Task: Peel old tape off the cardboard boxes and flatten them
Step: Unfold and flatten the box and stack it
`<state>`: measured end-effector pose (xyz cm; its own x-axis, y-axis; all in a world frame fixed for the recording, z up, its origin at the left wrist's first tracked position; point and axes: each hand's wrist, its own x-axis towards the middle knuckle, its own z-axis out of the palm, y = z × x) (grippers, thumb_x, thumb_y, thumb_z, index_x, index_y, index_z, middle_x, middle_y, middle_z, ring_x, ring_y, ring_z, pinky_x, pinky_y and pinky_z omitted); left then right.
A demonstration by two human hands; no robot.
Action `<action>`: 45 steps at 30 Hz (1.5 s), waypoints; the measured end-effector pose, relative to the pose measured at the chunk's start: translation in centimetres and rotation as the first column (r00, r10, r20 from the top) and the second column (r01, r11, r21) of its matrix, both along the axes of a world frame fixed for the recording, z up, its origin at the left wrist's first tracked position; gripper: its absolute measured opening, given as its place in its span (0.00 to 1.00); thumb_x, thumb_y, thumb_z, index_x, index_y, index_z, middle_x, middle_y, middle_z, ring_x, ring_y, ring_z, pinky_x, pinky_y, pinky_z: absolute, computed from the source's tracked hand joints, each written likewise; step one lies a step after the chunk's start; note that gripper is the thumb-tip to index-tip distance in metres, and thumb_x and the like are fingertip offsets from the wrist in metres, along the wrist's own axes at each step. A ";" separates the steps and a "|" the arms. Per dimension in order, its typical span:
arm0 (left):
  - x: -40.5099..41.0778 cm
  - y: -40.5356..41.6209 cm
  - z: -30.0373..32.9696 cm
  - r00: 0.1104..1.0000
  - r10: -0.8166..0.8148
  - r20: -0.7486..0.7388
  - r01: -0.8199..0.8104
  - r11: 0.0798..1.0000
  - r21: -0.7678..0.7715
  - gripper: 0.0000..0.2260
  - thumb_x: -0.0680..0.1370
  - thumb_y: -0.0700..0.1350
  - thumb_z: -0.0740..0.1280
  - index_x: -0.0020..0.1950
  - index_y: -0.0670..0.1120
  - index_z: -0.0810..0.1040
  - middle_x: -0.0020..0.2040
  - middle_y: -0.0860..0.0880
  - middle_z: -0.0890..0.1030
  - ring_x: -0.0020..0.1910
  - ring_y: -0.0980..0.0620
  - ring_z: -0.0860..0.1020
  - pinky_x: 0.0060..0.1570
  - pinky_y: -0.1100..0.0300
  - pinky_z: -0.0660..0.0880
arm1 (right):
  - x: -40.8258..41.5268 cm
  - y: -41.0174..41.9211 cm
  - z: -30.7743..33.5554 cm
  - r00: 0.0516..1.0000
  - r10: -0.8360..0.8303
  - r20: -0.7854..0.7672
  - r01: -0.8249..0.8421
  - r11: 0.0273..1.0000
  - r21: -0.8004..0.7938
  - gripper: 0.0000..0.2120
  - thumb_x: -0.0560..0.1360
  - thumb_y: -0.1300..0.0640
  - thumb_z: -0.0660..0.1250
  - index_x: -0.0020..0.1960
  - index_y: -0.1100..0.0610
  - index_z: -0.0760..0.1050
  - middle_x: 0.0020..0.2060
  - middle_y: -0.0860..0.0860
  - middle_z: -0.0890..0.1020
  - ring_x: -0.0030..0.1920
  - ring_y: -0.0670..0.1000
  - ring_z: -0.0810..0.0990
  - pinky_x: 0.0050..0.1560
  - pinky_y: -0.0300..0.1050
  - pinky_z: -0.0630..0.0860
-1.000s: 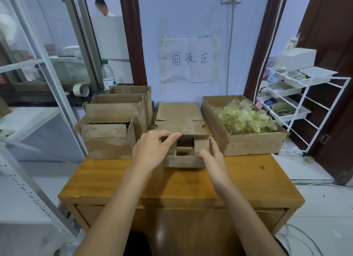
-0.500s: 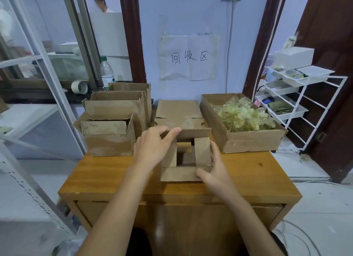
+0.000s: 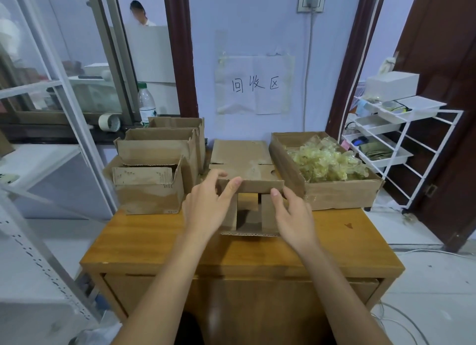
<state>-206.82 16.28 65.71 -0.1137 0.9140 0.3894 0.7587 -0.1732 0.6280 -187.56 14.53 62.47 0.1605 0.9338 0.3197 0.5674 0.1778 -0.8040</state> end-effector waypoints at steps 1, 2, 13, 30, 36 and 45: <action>0.0 -0.2 -0.2 0.999 -0.010 0.047 0.011 1.000 -0.010 0.27 0.78 0.72 0.56 0.68 0.58 0.75 0.53 0.60 0.78 0.50 0.56 0.75 0.39 0.65 0.65 | 0.0 0.1 -0.1 1.000 -0.017 0.010 0.017 1.000 0.012 0.13 0.87 0.44 0.56 0.54 0.48 0.77 0.36 0.41 0.78 0.37 0.40 0.76 0.38 0.39 0.67; 0.0 -0.3 -0.7 0.995 -0.024 0.097 0.025 1.000 -0.013 0.28 0.77 0.73 0.56 0.71 0.59 0.73 0.57 0.59 0.79 0.53 0.56 0.76 0.41 0.64 0.66 | 0.1 0.3 -0.1 0.999 -0.037 0.017 0.037 0.999 0.019 0.15 0.87 0.44 0.55 0.55 0.48 0.78 0.35 0.41 0.77 0.37 0.40 0.75 0.38 0.41 0.66; -0.2 -0.2 -3.7 0.992 -0.022 0.126 0.037 0.992 -0.120 0.38 0.71 0.67 0.76 0.76 0.56 0.67 0.71 0.55 0.77 0.69 0.51 0.75 0.64 0.48 0.76 | 0.1 1.3 -0.1 0.990 -0.142 0.000 0.142 0.989 0.033 0.22 0.83 0.36 0.59 0.65 0.47 0.83 0.43 0.42 0.86 0.42 0.40 0.80 0.40 0.33 0.70; -3.4 0.1 -2.8 0.932 -0.218 0.289 0.299 0.915 -0.272 0.29 0.83 0.50 0.67 0.82 0.59 0.61 0.80 0.53 0.66 0.74 0.53 0.66 0.70 0.49 0.68 | -0.7 1.5 -0.4 0.964 -0.213 0.158 0.210 0.977 0.035 0.20 0.82 0.35 0.58 0.53 0.49 0.80 0.30 0.49 0.79 0.37 0.54 0.81 0.37 0.47 0.75; -3.5 0.5 -3.0 0.921 -0.212 0.327 0.306 0.913 -0.271 0.33 0.78 0.58 0.68 0.82 0.60 0.62 0.80 0.54 0.67 0.78 0.49 0.65 0.75 0.42 0.67 | -0.7 1.6 -0.2 0.944 -0.176 0.280 0.200 0.978 -0.059 0.34 0.72 0.31 0.69 0.72 0.48 0.73 0.46 0.50 0.86 0.49 0.57 0.84 0.43 0.48 0.80; -3.3 0.2 -3.0 0.920 -0.200 0.336 0.300 0.913 -0.278 0.31 0.81 0.56 0.69 0.82 0.58 0.61 0.80 0.53 0.67 0.78 0.48 0.64 0.76 0.45 0.66 | -1.0 1.3 0.0 0.935 -0.133 0.330 0.191 0.970 -0.150 0.33 0.71 0.43 0.73 0.71 0.54 0.69 0.45 0.50 0.82 0.47 0.57 0.83 0.40 0.46 0.76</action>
